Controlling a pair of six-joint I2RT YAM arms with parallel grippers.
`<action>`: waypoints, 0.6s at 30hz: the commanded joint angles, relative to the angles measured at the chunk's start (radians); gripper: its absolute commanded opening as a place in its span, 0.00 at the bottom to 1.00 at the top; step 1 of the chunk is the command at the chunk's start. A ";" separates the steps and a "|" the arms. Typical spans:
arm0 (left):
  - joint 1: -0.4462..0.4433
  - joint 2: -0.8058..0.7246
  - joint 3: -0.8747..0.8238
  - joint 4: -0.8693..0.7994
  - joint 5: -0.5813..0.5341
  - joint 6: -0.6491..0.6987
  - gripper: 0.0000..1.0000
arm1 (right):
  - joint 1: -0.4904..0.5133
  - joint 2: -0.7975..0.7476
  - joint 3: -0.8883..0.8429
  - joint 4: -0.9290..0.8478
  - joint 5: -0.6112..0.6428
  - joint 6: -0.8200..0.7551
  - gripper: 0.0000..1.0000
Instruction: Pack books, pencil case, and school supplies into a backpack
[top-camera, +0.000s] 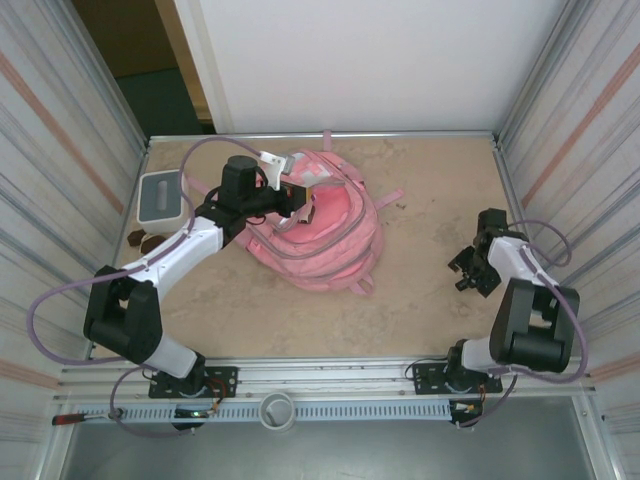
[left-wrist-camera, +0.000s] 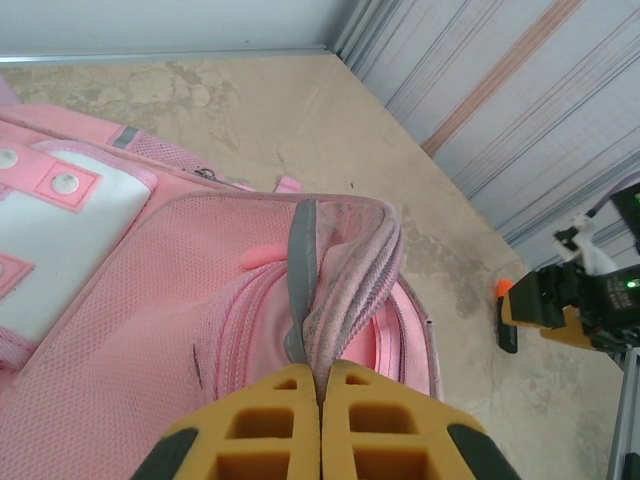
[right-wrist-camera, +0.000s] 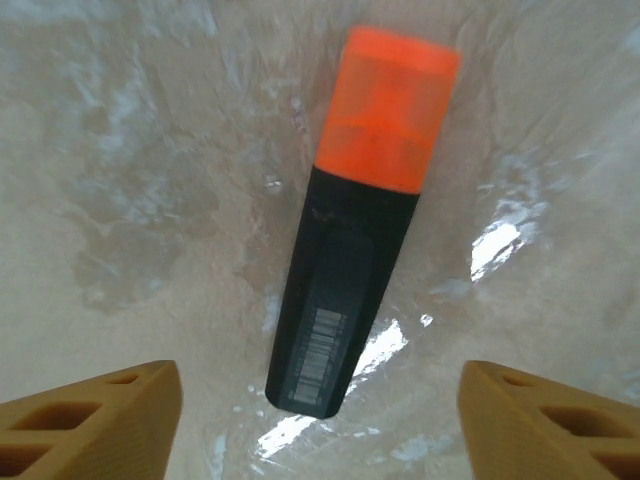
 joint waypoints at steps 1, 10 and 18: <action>0.006 -0.009 0.003 0.131 0.044 -0.001 0.00 | -0.008 0.070 0.002 0.024 -0.040 -0.030 0.56; 0.015 -0.004 -0.010 0.144 0.045 -0.003 0.00 | -0.006 0.149 0.028 0.049 -0.047 -0.030 0.36; 0.018 -0.002 -0.013 0.142 0.049 -0.007 0.00 | 0.083 0.001 0.038 0.049 -0.053 -0.053 0.19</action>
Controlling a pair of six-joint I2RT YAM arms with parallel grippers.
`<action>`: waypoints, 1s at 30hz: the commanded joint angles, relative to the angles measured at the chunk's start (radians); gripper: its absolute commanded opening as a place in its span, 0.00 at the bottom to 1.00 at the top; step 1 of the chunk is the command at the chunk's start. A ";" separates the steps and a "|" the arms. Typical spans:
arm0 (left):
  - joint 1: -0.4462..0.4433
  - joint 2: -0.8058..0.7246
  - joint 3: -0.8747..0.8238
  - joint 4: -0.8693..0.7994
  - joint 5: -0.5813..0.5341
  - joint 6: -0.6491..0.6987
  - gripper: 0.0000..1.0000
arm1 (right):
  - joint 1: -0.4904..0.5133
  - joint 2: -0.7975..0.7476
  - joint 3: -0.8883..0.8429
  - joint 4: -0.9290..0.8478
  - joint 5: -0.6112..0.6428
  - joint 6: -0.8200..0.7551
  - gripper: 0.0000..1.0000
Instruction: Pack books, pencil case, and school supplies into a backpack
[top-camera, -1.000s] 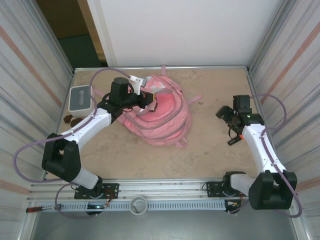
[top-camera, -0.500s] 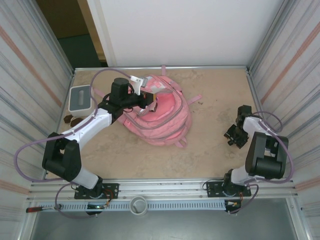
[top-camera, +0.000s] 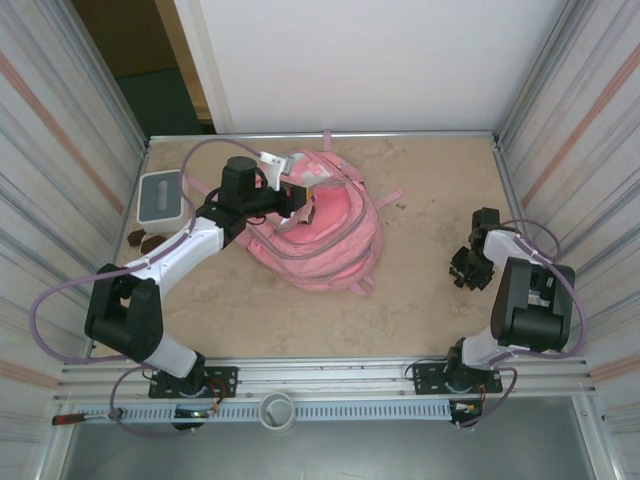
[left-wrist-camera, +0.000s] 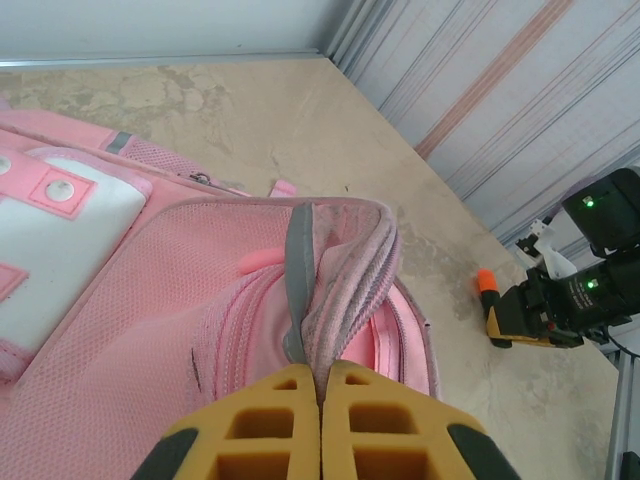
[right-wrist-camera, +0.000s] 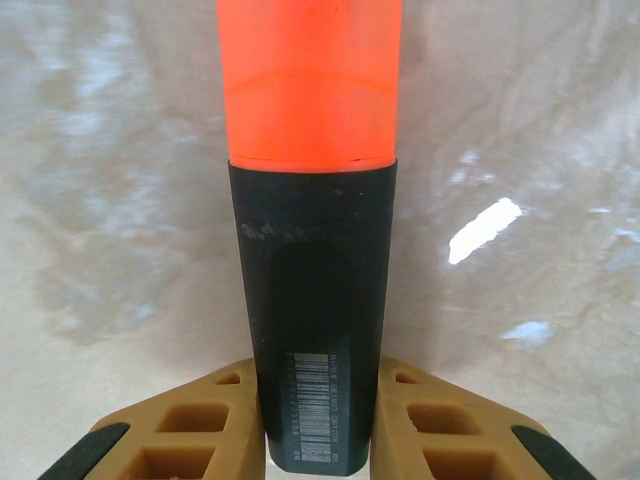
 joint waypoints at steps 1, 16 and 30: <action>0.010 -0.011 0.002 0.105 0.027 -0.009 0.00 | 0.078 -0.119 0.022 0.014 -0.032 -0.034 0.19; 0.009 -0.015 0.031 0.096 0.018 -0.103 0.00 | 0.543 -0.307 0.165 0.153 -0.429 -0.007 0.17; -0.063 -0.037 0.080 0.022 -0.081 -0.065 0.00 | 0.665 -0.117 0.199 0.450 -0.648 0.223 0.17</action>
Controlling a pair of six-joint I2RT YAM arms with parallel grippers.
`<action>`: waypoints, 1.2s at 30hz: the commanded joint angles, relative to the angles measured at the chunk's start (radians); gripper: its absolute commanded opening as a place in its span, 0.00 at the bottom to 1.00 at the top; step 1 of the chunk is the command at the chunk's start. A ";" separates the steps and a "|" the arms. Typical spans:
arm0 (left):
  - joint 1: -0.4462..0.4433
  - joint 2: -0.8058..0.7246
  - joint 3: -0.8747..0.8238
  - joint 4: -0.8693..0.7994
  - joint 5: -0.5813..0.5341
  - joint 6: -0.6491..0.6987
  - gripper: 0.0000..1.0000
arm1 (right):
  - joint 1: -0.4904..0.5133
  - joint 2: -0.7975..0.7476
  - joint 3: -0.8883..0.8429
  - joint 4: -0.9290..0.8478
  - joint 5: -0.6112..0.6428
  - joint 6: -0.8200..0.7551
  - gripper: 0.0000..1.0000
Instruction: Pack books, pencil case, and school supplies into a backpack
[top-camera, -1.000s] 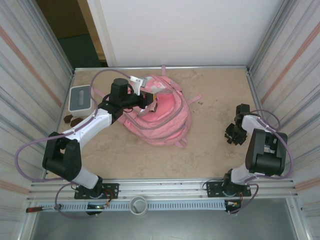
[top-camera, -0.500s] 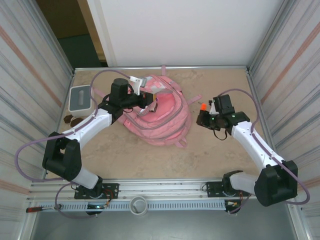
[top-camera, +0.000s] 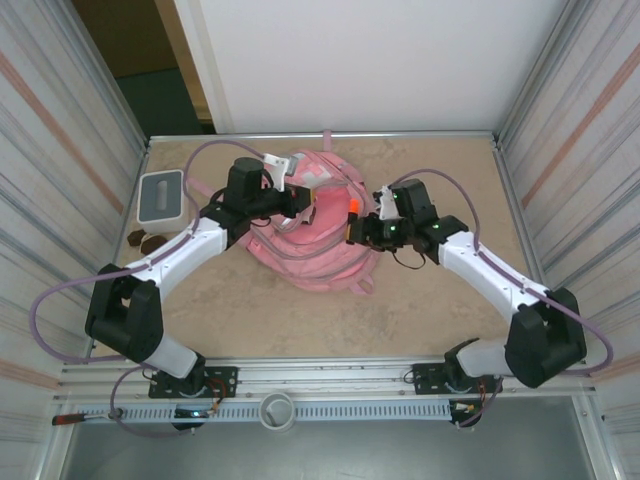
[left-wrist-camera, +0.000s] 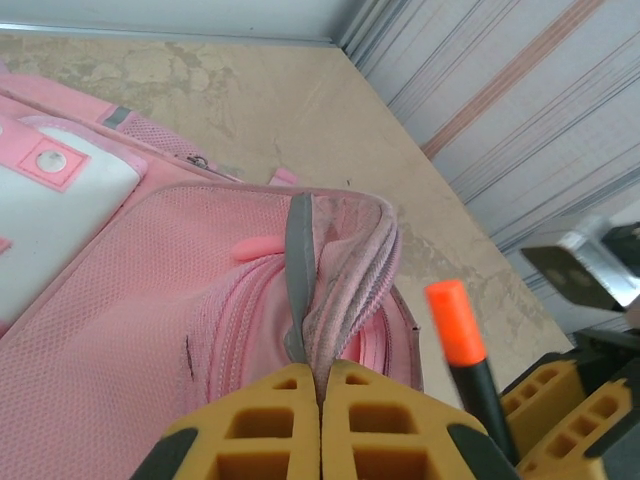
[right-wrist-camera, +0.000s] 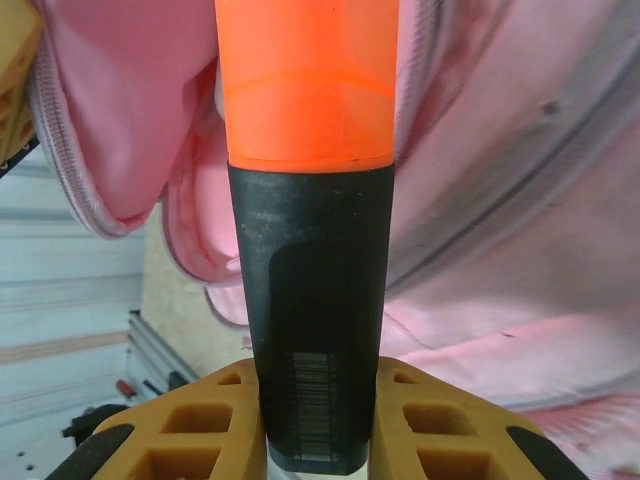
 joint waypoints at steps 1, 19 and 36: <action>-0.016 -0.037 0.059 0.073 -0.014 0.009 0.00 | 0.011 0.042 0.032 0.123 -0.089 0.097 0.17; -0.027 -0.043 0.054 0.091 -0.011 0.019 0.00 | 0.073 0.287 0.186 0.198 0.015 0.287 0.54; -0.049 -0.041 -0.002 0.088 -0.047 0.032 0.00 | -0.049 -0.091 -0.082 -0.068 0.368 0.121 0.64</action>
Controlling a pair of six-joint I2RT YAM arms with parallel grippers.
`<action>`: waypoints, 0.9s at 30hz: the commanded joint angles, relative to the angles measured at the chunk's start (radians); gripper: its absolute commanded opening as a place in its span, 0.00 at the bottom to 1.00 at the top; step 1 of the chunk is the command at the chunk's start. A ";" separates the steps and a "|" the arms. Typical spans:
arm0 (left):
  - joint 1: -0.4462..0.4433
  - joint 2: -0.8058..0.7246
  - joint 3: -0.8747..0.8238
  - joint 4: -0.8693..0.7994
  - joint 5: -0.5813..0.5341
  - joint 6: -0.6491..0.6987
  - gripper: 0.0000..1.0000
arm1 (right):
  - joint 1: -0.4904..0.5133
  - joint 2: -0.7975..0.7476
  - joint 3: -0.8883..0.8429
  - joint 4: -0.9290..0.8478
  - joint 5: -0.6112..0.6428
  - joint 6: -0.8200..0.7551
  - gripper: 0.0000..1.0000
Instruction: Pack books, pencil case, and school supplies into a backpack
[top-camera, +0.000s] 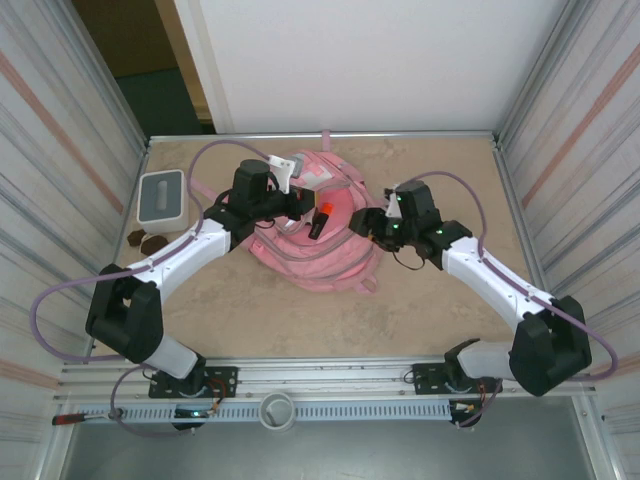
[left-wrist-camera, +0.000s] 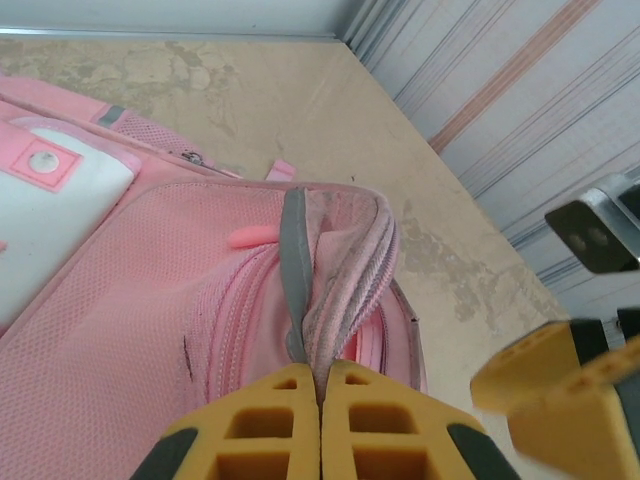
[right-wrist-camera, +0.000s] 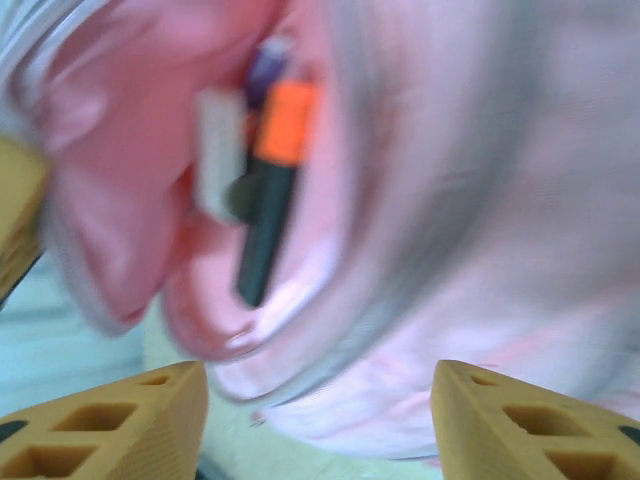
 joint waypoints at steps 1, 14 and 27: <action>-0.012 -0.048 -0.001 0.091 -0.004 0.008 0.00 | -0.028 -0.002 -0.033 -0.085 0.168 -0.003 0.66; -0.083 -0.128 0.135 0.064 -0.040 -0.003 0.00 | -0.062 0.149 -0.029 0.132 0.025 -0.044 0.35; -0.124 -0.107 0.043 -0.061 -0.193 0.095 0.00 | -0.217 0.037 0.086 0.112 -0.283 -0.124 0.00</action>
